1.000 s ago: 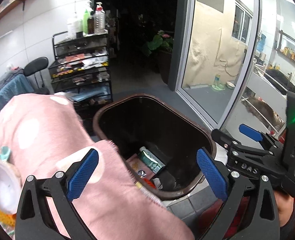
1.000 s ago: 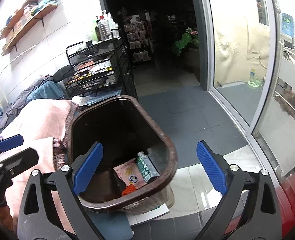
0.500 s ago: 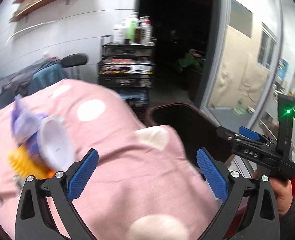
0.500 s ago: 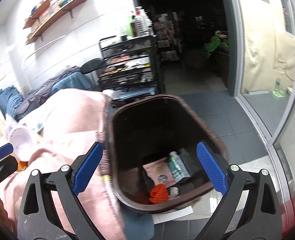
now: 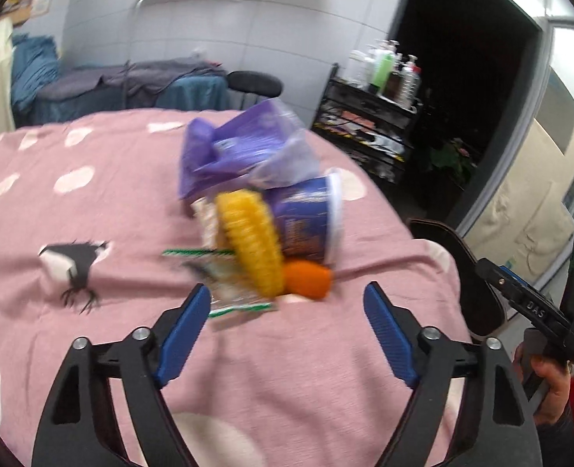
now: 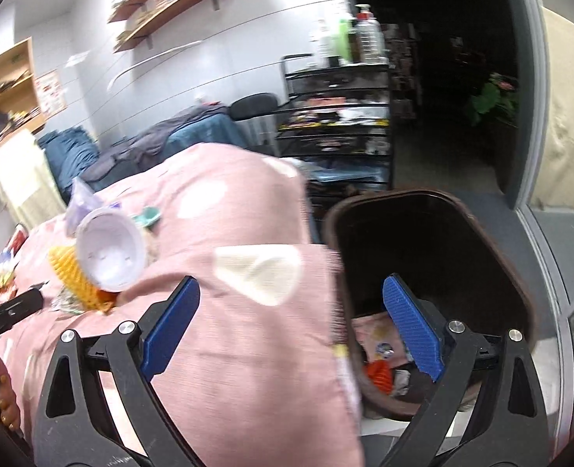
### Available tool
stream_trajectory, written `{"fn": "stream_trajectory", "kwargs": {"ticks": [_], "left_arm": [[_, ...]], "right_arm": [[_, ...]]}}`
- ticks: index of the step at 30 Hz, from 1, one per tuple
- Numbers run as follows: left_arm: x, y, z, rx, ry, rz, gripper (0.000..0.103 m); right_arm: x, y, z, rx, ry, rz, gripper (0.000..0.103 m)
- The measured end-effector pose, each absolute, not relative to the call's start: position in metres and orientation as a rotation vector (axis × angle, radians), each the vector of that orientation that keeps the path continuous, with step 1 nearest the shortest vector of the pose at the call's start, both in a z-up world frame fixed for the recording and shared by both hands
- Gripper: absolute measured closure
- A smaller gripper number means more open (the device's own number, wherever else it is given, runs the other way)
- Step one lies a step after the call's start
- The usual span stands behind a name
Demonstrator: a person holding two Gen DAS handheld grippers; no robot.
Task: Collect trash
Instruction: 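Return to the bed and grasp the clear wrapper with the left tool, then grasp the yellow foam net with the right tool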
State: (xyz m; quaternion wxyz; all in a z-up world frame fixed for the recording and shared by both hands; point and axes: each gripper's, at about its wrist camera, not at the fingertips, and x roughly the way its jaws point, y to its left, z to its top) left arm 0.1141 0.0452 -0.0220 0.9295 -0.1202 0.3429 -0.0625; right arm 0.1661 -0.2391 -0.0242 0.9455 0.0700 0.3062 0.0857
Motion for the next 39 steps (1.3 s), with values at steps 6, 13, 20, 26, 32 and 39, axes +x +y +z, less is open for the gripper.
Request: {"fn": "stream_trajectory", "kwargs": {"ticks": [6,13,20,26,32,39], "left_arm": [[0.117,0.078,-0.041,-0.383,0.779,-0.116,0.039],[0.137,0.086,-0.050,-0.440,0.826,-0.152,0.054],[0.150,0.082,-0.055,-0.444,0.850,-0.187,0.074],[0.137,0.087,-0.047,-0.437,0.790,-0.172,0.094],[0.119,0.095,-0.033,-0.400,0.719,-0.105,0.095],[0.094,0.112,-0.020,-0.340,0.647,0.019,0.095]], "right_arm": [[0.170,-0.197,-0.018,0.092,0.625,0.262,0.009],[0.168,-0.162,-0.011,0.046,0.618,0.336,0.009],[0.167,-0.138,-0.006,0.014,0.626,0.403,0.009],[0.177,-0.117,-0.006,-0.015,0.673,0.456,0.009],[0.182,-0.091,-0.003,-0.041,0.692,0.519,0.009],[0.170,-0.056,0.010,-0.123,0.632,0.579,0.013]]}}
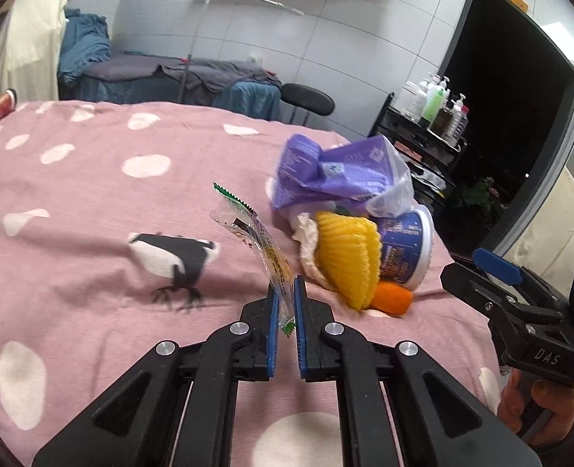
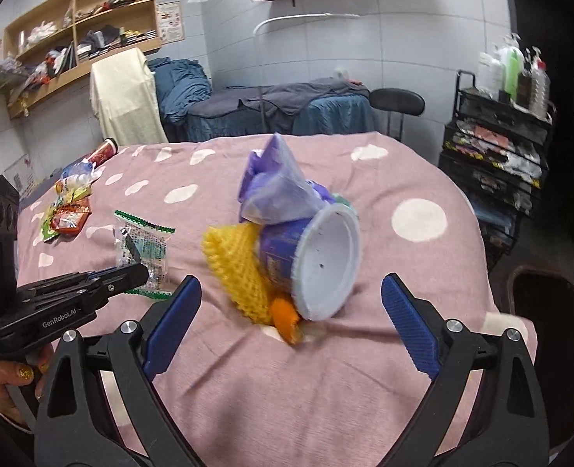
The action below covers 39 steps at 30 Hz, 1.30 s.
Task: Collect trash
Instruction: 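Grasp the yellow foam net with the right tool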
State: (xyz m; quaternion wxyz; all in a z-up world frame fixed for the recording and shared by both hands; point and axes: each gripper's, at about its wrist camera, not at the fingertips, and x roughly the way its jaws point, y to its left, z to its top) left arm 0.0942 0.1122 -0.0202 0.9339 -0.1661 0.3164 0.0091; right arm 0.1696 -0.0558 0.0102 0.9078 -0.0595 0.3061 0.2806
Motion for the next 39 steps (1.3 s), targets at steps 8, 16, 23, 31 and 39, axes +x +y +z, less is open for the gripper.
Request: {"fn": "stream_trajectory", "kwargs": {"ticks": [8,16,23,31,39], "left_arm": [[0.085,0.123,-0.018,-0.348,0.636,0.053,0.095],[0.079,0.120,-0.019,-0.345,0.635,0.037,0.095],[0.076,0.111,-0.018,-0.329,0.625,0.020,0.095],[0.073,0.098,-0.005,-0.306,0.590,-0.021,0.095],[0.079,0.069,0.009,-0.247,0.558,-0.100,0.095]], "right_arm": [[0.189,-0.005,-0.004,-0.222,0.737,0.675,0.031],[0.213,0.014,-0.025,-0.250,0.844,0.668,0.079],[0.199,-0.006,-0.010,-0.161,0.798,0.727,0.085],[0.171,-0.036,0.021,-0.069,0.707,0.764,0.085],[0.158,-0.085,0.034,0.010,0.658,0.711,0.085]]}}
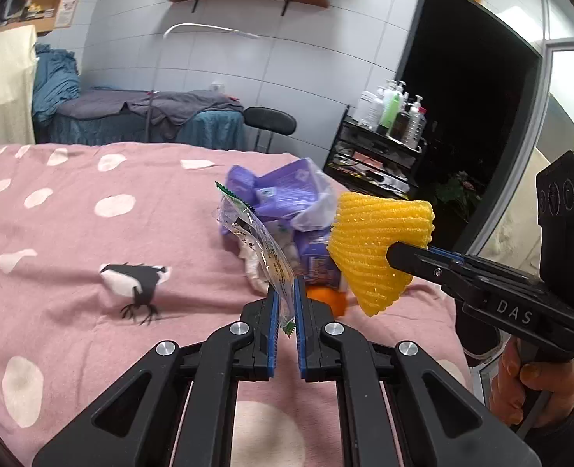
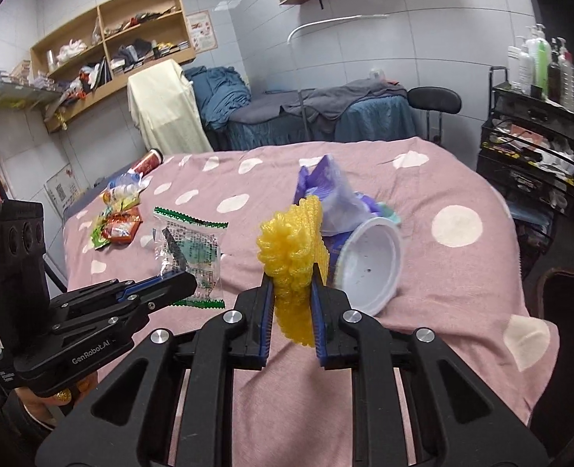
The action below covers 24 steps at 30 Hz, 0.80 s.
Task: Collect trash
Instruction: 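Grasp the yellow foam net with the right tool, then carry the yellow foam net over the brown bin and open the right tool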
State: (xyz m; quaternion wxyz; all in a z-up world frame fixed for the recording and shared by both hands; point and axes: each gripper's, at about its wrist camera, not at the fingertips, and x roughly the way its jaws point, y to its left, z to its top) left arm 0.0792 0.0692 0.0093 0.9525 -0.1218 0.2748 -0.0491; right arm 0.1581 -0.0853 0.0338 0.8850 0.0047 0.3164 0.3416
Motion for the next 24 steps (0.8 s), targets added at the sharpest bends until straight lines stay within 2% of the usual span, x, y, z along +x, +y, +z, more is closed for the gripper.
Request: {"fn": "stream_trajectory", "kwargs": {"ticks": [24], "left_arm": [[0.111,-0.059,0.028,-0.032,0.526,-0.419,0.095]], "right_arm": [[0.170,-0.273,0.018,0.239,0.607,0.270,0.085]]}}
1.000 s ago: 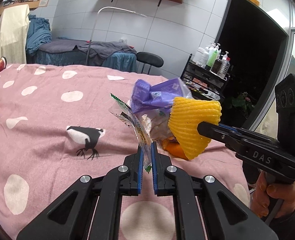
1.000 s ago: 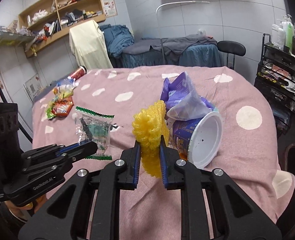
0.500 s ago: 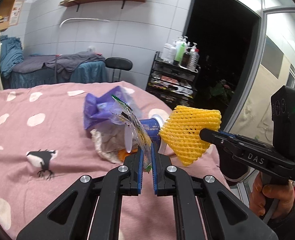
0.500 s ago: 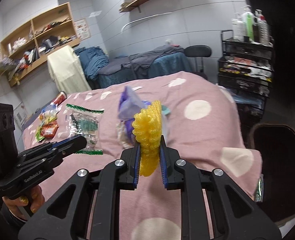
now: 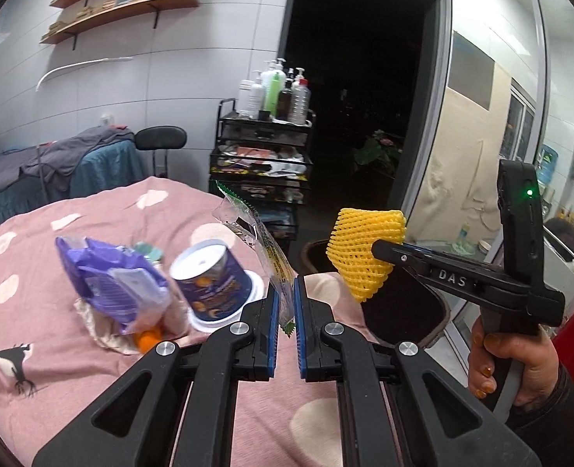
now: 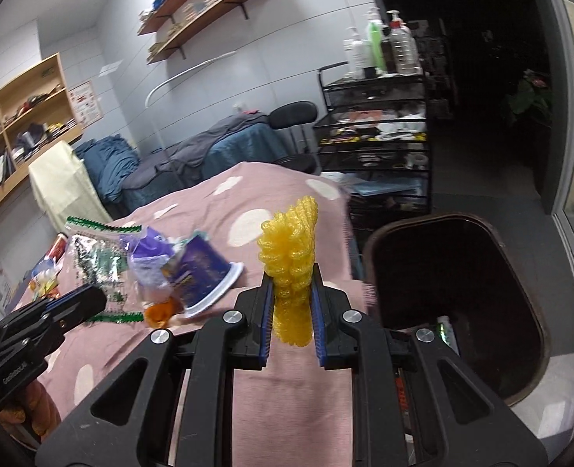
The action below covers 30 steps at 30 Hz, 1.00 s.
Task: Collect trash
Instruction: 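Carry the yellow foam net over the brown bin and open the right tool, then lower the clear wrapper into the bin and open the left tool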
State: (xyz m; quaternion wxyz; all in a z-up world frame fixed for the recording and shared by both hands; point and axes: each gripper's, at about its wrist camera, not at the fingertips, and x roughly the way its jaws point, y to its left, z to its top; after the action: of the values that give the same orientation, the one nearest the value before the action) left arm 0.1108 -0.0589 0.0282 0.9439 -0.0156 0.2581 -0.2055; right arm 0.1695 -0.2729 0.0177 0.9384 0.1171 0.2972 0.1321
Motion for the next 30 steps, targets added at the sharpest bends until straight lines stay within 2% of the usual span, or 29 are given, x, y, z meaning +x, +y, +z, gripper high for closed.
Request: {"fn": "stream_trajectory", "kwargs": {"ticks": [9,19,21,23,24,30], "left_arm": [[0.124,-0.091,0.023,-0.024,0.564,-0.509,0.095],[0.143,-0.122,0.007,-0.002,0.643,-0.595,0.095],[0.146,-0.129,0.004,0.005,0.661,-0.613,0.095],[0.148,-0.135,0.002,0.016,0.674,-0.627,0.095],[0.148,-0.139,0.001,0.024,0.680,-0.633,0.095],[0.157,-0.157,-0.006,0.048,0.723,-0.668,0.095]], "right_arm": [[0.180,-0.330,-0.007,0.295,0.645,0.106,0.085],[0.192,-0.384,-0.065,0.381,0.776,-0.044,0.084],[0.194,-0.389,-0.076,0.403,0.799,-0.059,0.072],[0.193,-0.393,-0.085,0.424,0.806,-0.079,0.042],[0.192,-0.394,-0.088,0.429,0.804,-0.089,0.037],[0.184,-0.394,-0.091,0.407,0.794,-0.114,0.029]]}}
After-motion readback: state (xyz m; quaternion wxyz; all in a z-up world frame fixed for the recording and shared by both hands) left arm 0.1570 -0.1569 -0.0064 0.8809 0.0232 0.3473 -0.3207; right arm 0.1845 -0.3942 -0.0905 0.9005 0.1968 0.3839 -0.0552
